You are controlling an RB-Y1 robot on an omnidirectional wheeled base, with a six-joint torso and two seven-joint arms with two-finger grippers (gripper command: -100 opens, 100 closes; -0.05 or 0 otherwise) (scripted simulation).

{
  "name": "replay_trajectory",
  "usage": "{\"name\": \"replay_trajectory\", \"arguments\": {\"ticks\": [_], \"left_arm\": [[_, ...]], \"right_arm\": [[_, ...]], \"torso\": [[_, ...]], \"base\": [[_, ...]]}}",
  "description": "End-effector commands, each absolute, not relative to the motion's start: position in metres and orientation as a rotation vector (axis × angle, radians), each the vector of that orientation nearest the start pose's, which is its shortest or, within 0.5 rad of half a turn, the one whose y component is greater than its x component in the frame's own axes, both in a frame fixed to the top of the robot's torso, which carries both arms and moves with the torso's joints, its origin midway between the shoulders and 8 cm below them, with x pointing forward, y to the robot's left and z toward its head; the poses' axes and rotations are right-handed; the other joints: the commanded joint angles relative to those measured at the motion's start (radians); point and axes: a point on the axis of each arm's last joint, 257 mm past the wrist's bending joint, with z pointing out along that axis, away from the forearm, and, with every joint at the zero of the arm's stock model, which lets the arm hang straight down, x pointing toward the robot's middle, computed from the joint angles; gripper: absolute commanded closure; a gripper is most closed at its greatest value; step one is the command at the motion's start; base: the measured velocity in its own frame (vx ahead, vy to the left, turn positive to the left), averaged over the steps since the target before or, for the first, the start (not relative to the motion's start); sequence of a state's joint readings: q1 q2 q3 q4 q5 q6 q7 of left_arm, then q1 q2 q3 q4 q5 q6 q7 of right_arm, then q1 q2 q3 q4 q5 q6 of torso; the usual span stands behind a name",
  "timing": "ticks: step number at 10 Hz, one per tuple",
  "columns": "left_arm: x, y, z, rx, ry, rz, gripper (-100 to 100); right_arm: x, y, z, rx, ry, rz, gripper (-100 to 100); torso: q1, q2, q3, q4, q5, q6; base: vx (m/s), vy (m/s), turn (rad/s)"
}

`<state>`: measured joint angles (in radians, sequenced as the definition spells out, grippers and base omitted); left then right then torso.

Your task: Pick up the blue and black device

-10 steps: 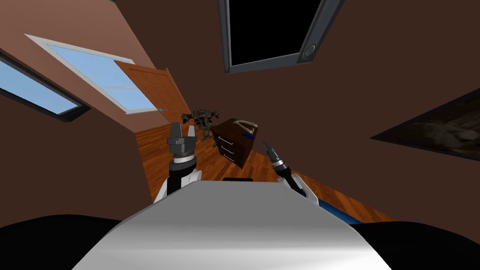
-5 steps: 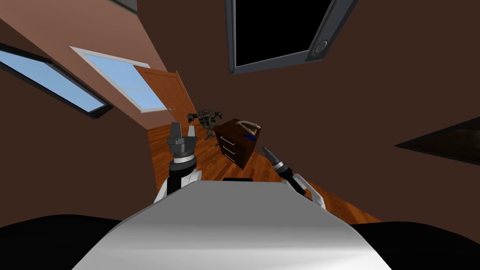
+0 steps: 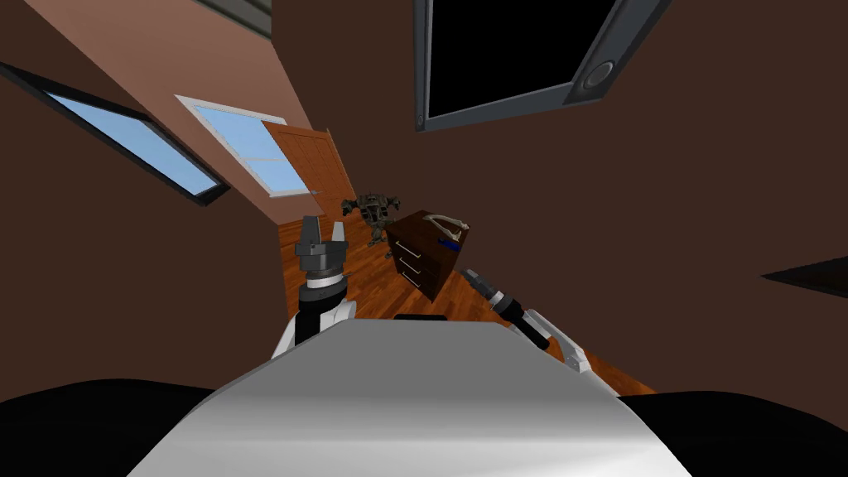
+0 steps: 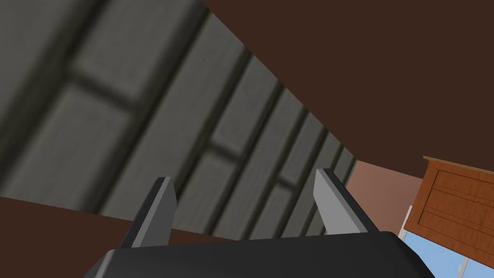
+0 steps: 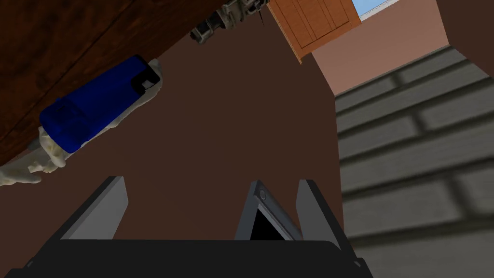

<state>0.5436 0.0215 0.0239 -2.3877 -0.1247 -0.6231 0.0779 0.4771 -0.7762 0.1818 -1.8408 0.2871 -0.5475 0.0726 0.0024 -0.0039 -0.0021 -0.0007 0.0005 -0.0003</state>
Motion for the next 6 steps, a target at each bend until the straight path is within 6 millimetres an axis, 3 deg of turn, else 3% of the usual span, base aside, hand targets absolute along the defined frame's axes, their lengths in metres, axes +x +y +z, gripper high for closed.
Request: {"name": "replay_trajectory", "arguments": {"ticks": [1,2,3,4,5,6], "left_arm": [[0.298,0.258,0.076,-0.428,0.566,-1.305,0],[0.298,0.258,0.076,-0.428,0.566,-1.305,0],[0.298,0.258,0.076,-0.428,0.566,-1.305,0],[0.298,0.258,0.076,-0.428,0.566,-1.305,0],[0.298,0.258,0.076,-0.428,0.566,-1.305,0],[0.298,0.258,0.076,-0.428,0.566,-1.305,0]], "right_arm": [[0.349,-0.247,-0.238,-0.013,1.726,0.930,-100],[0.348,-0.249,-0.239,-0.028,1.737,0.923,-100],[0.340,-0.258,-0.259,-0.068,1.799,0.892,-100],[0.339,-0.262,-0.260,-0.092,1.816,0.879,-100],[0.330,-0.271,-0.280,-0.126,1.876,0.851,-100],[0.329,-0.277,-0.280,-0.156,1.895,0.834,-100]], "torso": [[0.000,0.000,0.000,0.000,0.000,0.000],[0.000,0.000,0.000,0.000,0.000,0.000],[-0.001,0.002,0.001,0.000,0.000,0.001],[-0.001,0.001,0.001,0.000,0.000,0.000],[-0.001,0.001,0.001,0.000,0.000,0.001],[0.000,0.000,0.000,0.000,0.000,0.000]], "base": [[0.044,0.034,0.072],[0.013,0.014,-0.017],[0.026,0.036,0.171],[0.036,0.030,0.085],[0.058,0.046,0.124],[0.056,0.047,0.073]]}}
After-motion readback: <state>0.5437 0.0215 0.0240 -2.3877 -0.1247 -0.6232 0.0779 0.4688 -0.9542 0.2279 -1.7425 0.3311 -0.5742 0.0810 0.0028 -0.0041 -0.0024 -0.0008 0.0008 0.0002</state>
